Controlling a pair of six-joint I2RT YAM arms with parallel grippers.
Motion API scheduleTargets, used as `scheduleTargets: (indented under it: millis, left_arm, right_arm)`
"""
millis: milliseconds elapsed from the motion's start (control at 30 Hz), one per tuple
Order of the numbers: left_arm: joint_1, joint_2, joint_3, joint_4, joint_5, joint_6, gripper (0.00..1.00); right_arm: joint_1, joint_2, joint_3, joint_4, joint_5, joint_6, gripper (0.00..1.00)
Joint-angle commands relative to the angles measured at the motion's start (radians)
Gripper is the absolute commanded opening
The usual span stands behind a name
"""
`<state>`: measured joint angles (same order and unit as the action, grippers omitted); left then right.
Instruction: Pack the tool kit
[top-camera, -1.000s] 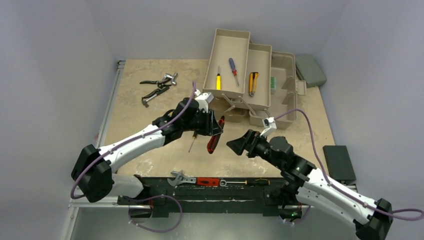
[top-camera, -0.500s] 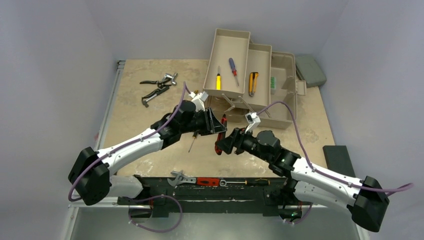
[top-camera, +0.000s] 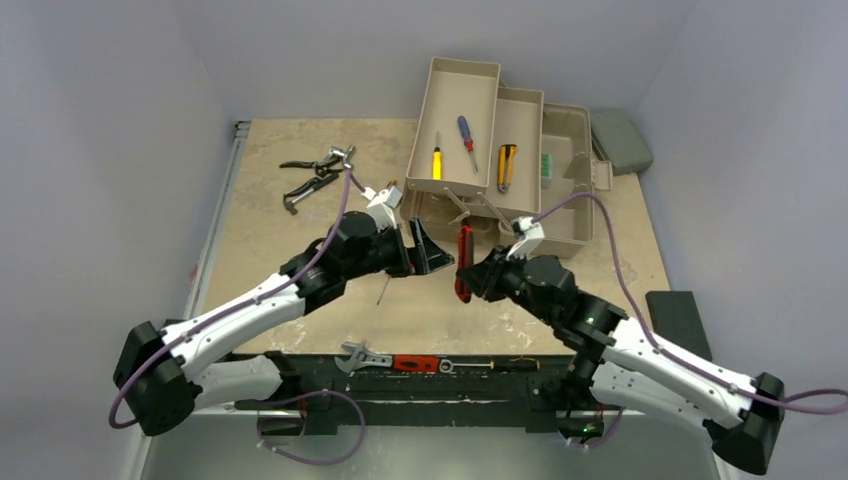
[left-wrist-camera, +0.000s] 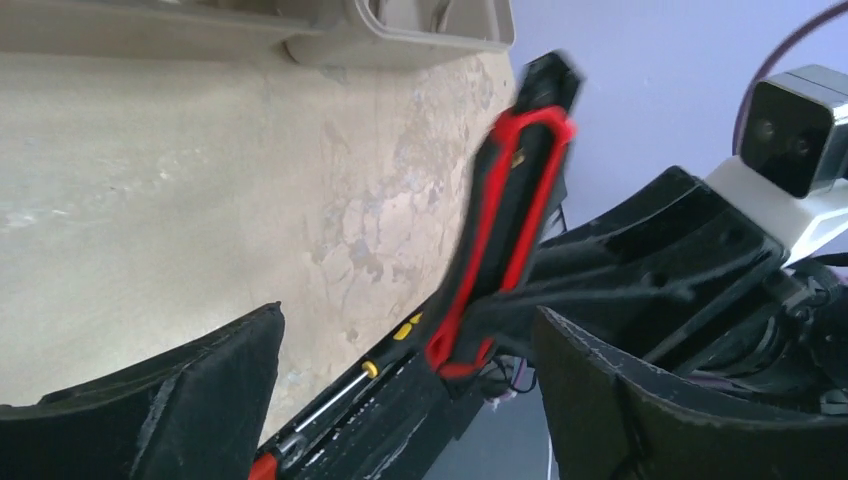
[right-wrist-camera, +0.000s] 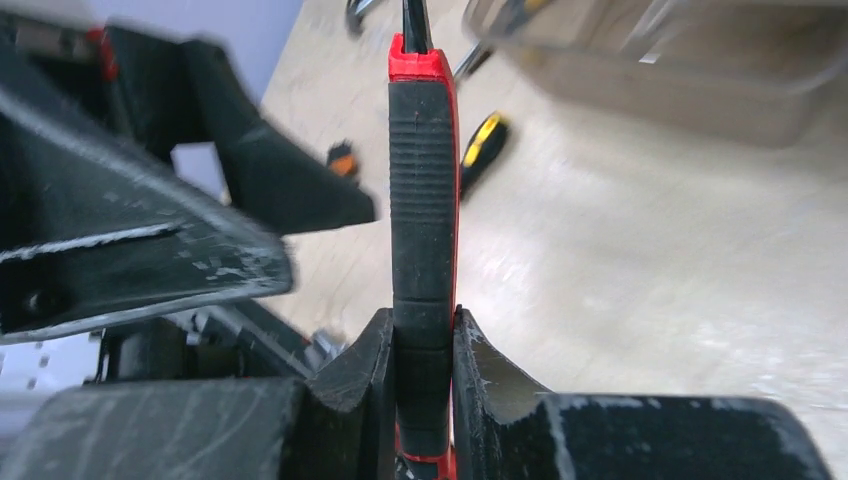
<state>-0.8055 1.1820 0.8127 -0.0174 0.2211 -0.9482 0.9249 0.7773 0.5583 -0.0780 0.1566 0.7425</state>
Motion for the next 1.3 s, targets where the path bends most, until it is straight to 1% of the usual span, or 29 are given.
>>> scheduleTargets:
  millis: [0, 100, 167, 233, 300, 367, 400, 500, 600, 667, 767, 833, 967, 1067, 1133, 1233, 1267]
  left_arm:
    - [0.007, -0.160, 0.021, -0.163, -0.187, 0.117, 0.95]
    - [0.009, -0.228, 0.023, -0.268, -0.313, 0.189, 0.98]
    - [0.010, -0.254, 0.025, -0.336, -0.390, 0.238, 0.97]
    - [0.011, -0.262, 0.011, -0.363, -0.455, 0.302, 0.98]
    - [0.012, -0.242, -0.010, -0.358, -0.513, 0.373, 0.98]
    - [0.015, -0.202, -0.013, -0.373, -0.580, 0.413, 0.98]
    - [0.017, -0.177, -0.011, -0.380, -0.624, 0.428, 0.98]
    - [0.020, -0.094, 0.009, -0.388, -0.691, 0.454, 0.98]
    - [0.026, -0.008, 0.043, -0.388, -0.703, 0.468, 0.96]
    - [0.028, 0.042, 0.065, -0.389, -0.698, 0.471, 0.95]
    - [0.030, 0.109, 0.080, -0.374, -0.674, 0.475, 0.92]
    - [0.030, 0.153, 0.086, -0.364, -0.659, 0.479, 0.90]
    - [0.033, 0.260, 0.123, -0.366, -0.630, 0.498, 0.86]
    - [0.041, 0.330, 0.180, -0.422, -0.616, 0.499, 0.84]
    - [0.049, 0.365, 0.208, -0.447, -0.611, 0.489, 0.83]
    - [0.070, 0.388, 0.211, -0.436, -0.581, 0.476, 0.82]
    - [0.076, 0.394, 0.207, -0.428, -0.566, 0.471, 0.81]
  right_arm:
    - [-0.009, -0.113, 0.185, -0.294, 0.288, -0.109, 0.00]
    - [-0.009, -0.127, 0.300, -0.457, 0.428, -0.174, 0.00]
    - [-0.010, -0.082, 0.402, -0.577, 0.545, -0.195, 0.00]
    - [-0.011, 0.006, 0.509, -0.715, 0.693, -0.210, 0.00]
    - [-0.020, 0.120, 0.626, -0.880, 0.844, -0.170, 0.00]
    - [-0.063, 0.221, 0.728, -0.975, 0.915, -0.154, 0.00]
    - [-0.112, 0.260, 0.761, -0.973, 0.908, -0.182, 0.00]
    - [-0.322, 0.319, 0.756, -0.768, 0.710, -0.369, 0.00]
    - [-0.508, 0.382, 0.749, -0.651, 0.529, -0.419, 0.00]
    - [-0.593, 0.439, 0.753, -0.606, 0.446, -0.429, 0.00]
    - [-0.686, 0.543, 0.770, -0.549, 0.318, -0.441, 0.00]
    - [-0.735, 0.611, 0.770, -0.500, 0.228, -0.466, 0.00]
    - [-0.828, 0.760, 0.799, -0.455, 0.047, -0.472, 0.00]
    - [-0.858, 0.851, 0.811, -0.407, -0.104, -0.477, 0.00]
    - [-0.864, 0.896, 0.827, -0.393, -0.133, -0.474, 0.00]
    - [-0.868, 0.952, 0.868, -0.407, -0.119, -0.479, 0.00]
    - [-0.869, 0.967, 0.883, -0.421, -0.095, -0.478, 0.05]
